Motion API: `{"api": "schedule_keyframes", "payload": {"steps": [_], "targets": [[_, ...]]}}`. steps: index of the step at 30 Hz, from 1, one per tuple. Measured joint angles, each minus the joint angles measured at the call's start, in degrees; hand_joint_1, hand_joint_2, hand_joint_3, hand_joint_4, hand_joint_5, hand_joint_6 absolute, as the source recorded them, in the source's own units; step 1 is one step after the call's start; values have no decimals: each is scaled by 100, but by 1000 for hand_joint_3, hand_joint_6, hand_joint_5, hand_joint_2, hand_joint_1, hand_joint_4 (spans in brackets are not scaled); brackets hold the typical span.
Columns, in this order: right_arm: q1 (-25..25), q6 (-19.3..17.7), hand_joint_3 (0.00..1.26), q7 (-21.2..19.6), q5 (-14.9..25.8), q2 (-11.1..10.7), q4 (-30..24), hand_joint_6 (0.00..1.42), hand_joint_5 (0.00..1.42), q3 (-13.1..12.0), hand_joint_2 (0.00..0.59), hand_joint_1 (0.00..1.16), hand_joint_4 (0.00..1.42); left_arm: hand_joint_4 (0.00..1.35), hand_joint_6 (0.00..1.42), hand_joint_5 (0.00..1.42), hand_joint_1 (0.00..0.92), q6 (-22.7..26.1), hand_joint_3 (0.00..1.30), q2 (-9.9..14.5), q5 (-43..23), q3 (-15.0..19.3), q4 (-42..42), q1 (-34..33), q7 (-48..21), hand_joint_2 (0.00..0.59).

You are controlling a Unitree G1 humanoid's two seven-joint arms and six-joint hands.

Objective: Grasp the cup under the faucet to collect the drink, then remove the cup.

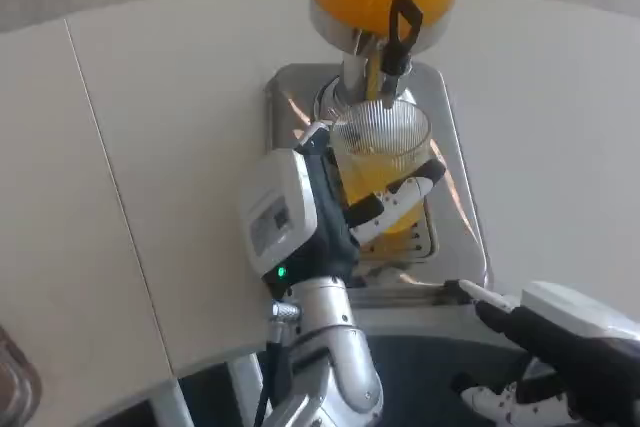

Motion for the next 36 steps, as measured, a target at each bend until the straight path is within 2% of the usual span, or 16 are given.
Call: {"api": "schedule_keyframes", "payload": {"steps": [14,21,29,36], "targets": [[-49,-24,0,-142,-64,-16,58,0,0,134,491,661,0,1146,1424,1349,538,3,989,4,65,21,-1061,791,-308,32],[-66,-20,0,-154,-117,-16,55,0,0,192,490,651,0,1146,1424,1349,538,4,988,192,304,195,-1704,976,-546,32],[-94,-7,0,-154,-137,-15,55,0,0,228,486,638,0,1146,1424,1349,538,4,988,472,482,293,-2019,1285,-901,32],[-102,-7,0,-154,-137,-16,55,0,0,240,485,631,0,1146,1424,1349,532,4,987,508,532,315,-2152,1392,-991,34]]}}
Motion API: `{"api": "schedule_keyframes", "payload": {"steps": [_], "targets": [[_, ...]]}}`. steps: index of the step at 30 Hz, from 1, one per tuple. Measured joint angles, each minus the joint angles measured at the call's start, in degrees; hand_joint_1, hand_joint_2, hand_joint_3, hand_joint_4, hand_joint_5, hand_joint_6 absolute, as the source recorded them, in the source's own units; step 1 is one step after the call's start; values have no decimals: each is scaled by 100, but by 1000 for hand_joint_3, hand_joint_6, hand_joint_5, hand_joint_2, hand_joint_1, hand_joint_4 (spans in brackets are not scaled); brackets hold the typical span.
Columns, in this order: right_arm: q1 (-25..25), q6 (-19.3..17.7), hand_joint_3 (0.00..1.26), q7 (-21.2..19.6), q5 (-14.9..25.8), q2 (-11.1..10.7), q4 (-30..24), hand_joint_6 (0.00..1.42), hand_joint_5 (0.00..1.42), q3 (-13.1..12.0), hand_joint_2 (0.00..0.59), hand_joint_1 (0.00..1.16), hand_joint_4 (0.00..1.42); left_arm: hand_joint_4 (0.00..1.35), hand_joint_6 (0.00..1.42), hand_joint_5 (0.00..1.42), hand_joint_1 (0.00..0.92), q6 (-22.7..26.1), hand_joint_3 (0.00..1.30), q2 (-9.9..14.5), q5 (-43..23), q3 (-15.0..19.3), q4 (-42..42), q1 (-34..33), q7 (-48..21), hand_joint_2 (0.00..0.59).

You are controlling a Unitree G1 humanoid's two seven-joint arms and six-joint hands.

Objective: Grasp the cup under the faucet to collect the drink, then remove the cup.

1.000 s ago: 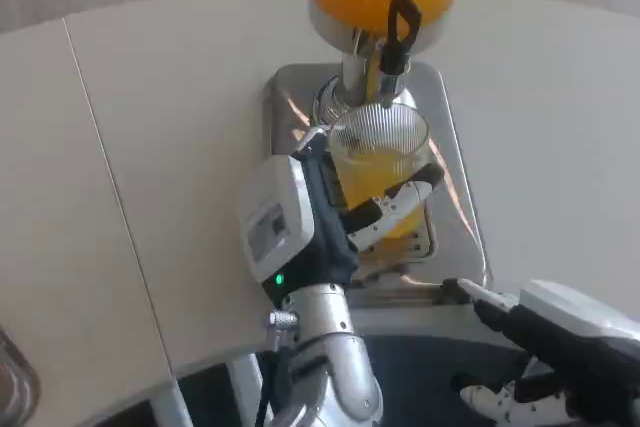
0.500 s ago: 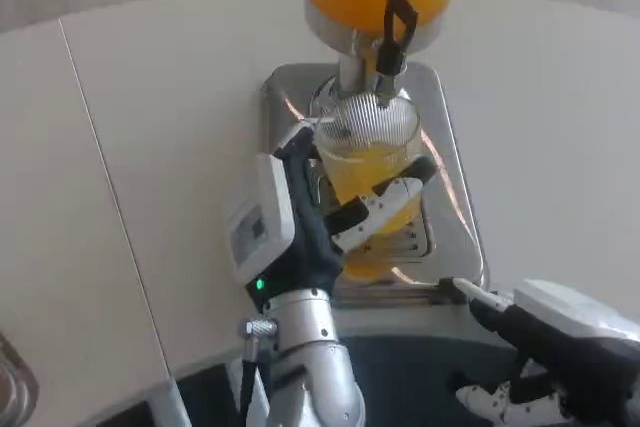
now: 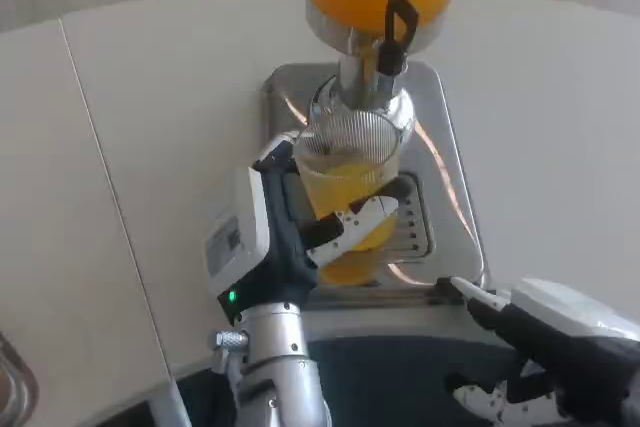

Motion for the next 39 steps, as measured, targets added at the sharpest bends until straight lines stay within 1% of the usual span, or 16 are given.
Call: {"api": "schedule_keyframes", "payload": {"steps": [3,5,7,14,16,20,22,27,29,31,32,33,34,36,39], "targets": [[-2,-57,0,-3,-67,-43,0,0,0,32,485,629,0,1143,1424,1349,530,-2,987,51,89,9,-147,56,-41,35],[-2,-141,0,-8,-151,-114,-1,0,0,58,485,627,0,1143,1424,1349,530,-8,987,118,134,12,-341,163,-137,35],[-2,-177,0,-10,-184,-128,-2,0,0,61,485,626,0,1142,1424,1349,529,-19,987,172,139,34,-477,230,-197,35],[-69,-213,0,-12,-211,-128,-2,0,0,48,485,622,0,1142,1424,1349,529,-198,987,559,150,244,-1120,528,-516,36],[-92,-227,0,-12,-223,-132,-3,0,0,32,485,622,0,1142,1424,1349,529,-223,987,660,153,293,-1322,717,-642,38],[-111,-254,0,-17,-322,-146,-60,0,0,20,485,620,0,1142,1424,1349,528,-333,986,969,154,437,-2200,1377,-989,39],[-114,-252,0,-17,-377,-148,-72,0,0,10,485,620,0,1142,1424,1349,528,-401,986,1078,153,533,-2559,1628,-1124,37],[-120,-268,0,-20,-430,-146,-115,0,0,11,486,620,0,1142,1424,1349,528,-449,986,1160,134,743,-3184,2150,-1479,37],[-133,-311,0,-52,-528,-147,-176,0,0,20,487,621,0,1142,1424,1349,528,-516,986,1200,125,812,-3542,2409,-1660,37],[-143,-356,0,-58,-630,-147,-210,0,0,36,501,629,0,1142,1424,1349,528,-558,986,1228,112,860,-3880,2654,-1796,38],[-150,-383,0,-59,-738,-147,-247,0,0,54,503,631,0,1142,1424,1349,528,-623,986,1232,91,885,-4229,2929,-1936,39],[-151,-387,0,-63,-750,-147,-254,0,0,55,504,633,0,1142,1424,1349,528,-653,986,1233,94,882,-4297,2986,-1955,39],[-185,-472,0,-66,-897,-152,-301,0,0,94,505,635,0,1142,1424,1349,528,-719,986,1227,92,895,-4540,3205,-2072,40],[-233,-568,0,-64,-1013,-158,-347,0,0,141,518,639,0,1142,1424,1349,528,-744,986,1226,88,921,-4724,3401,-2178,40],[-244,-862,0,-93,-1282,-186,-393,0,0,222,518,639,0,1142,1424,1349,528,-866,986,1225,81,979,-5126,3931,-2402,40]]}}
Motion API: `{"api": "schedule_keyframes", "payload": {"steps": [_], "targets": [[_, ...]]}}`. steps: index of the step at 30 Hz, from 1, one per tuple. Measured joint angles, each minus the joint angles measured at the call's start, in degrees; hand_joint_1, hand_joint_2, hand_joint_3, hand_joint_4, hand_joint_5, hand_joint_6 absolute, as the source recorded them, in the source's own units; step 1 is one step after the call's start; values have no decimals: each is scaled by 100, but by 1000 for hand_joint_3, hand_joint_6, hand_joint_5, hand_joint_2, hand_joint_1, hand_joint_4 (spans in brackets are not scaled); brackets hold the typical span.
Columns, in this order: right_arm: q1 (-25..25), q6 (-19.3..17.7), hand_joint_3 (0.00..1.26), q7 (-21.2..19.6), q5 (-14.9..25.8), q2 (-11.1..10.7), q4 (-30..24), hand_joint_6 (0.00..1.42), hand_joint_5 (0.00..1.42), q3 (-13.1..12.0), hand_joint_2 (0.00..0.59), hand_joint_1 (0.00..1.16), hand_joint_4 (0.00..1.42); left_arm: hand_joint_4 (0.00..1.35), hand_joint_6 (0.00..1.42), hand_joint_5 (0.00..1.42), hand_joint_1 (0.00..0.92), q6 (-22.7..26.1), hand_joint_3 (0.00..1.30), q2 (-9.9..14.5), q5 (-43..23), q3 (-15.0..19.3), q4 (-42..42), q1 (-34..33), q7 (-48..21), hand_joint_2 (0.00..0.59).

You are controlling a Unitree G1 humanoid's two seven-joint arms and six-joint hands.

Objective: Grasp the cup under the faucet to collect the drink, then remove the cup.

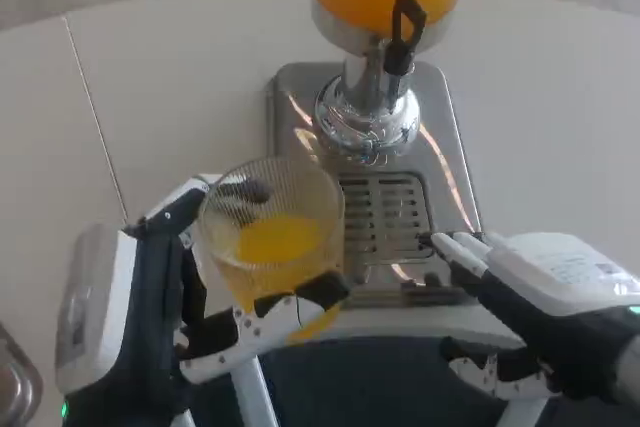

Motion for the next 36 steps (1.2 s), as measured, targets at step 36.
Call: {"api": "schedule_keyframes", "payload": {"steps": [36], "targets": [[585,-1383,0,-623,-767,488,-69,0,0,11,507,653,0,1142,1424,1361,524,-454,986,-491,57,297,-1418,1654,-566,54]]}}
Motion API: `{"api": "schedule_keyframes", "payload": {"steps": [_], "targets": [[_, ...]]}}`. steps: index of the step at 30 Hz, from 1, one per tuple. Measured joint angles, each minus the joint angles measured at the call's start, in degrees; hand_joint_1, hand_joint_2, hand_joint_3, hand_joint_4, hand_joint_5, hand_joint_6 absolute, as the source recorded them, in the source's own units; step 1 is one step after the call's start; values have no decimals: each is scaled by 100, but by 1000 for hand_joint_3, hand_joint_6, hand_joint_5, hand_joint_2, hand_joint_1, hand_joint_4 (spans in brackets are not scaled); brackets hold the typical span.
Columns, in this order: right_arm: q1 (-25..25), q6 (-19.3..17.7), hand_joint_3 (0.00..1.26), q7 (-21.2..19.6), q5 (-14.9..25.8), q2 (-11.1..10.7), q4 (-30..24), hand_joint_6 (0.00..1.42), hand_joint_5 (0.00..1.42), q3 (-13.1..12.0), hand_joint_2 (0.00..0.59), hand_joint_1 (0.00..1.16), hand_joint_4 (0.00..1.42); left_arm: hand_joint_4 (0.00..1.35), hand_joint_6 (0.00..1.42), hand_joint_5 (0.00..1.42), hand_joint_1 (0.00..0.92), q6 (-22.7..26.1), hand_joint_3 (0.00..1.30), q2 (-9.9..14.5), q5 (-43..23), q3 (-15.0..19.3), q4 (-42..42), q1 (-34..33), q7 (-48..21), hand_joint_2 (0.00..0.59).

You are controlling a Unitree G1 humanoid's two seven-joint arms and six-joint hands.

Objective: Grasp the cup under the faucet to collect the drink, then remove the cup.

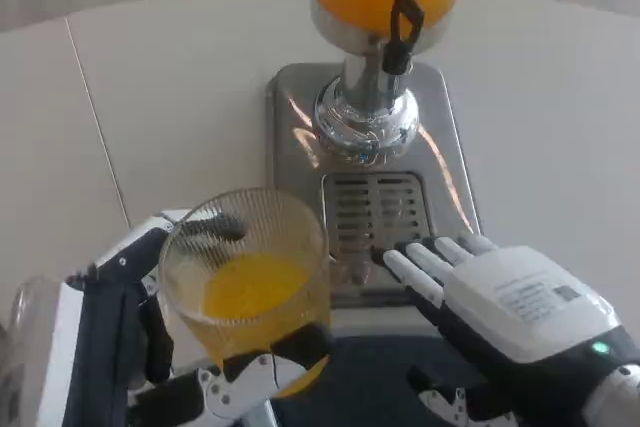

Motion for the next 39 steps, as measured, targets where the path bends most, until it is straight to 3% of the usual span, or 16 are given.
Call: {"api": "schedule_keyframes", "payload": {"steps": [21,39], "targets": [[514,17,0,125,-22,241,-546,0,0,-339,504,653,0,1142,1424,1362,516,-292,986,-102,27,82,-262,429,-201,60],[713,27,0,280,-5,457,-617,0,0,-477,509,639,0,1155,1424,1363,515,-293,986,-244,218,1,-408,588,-372,61]]}}
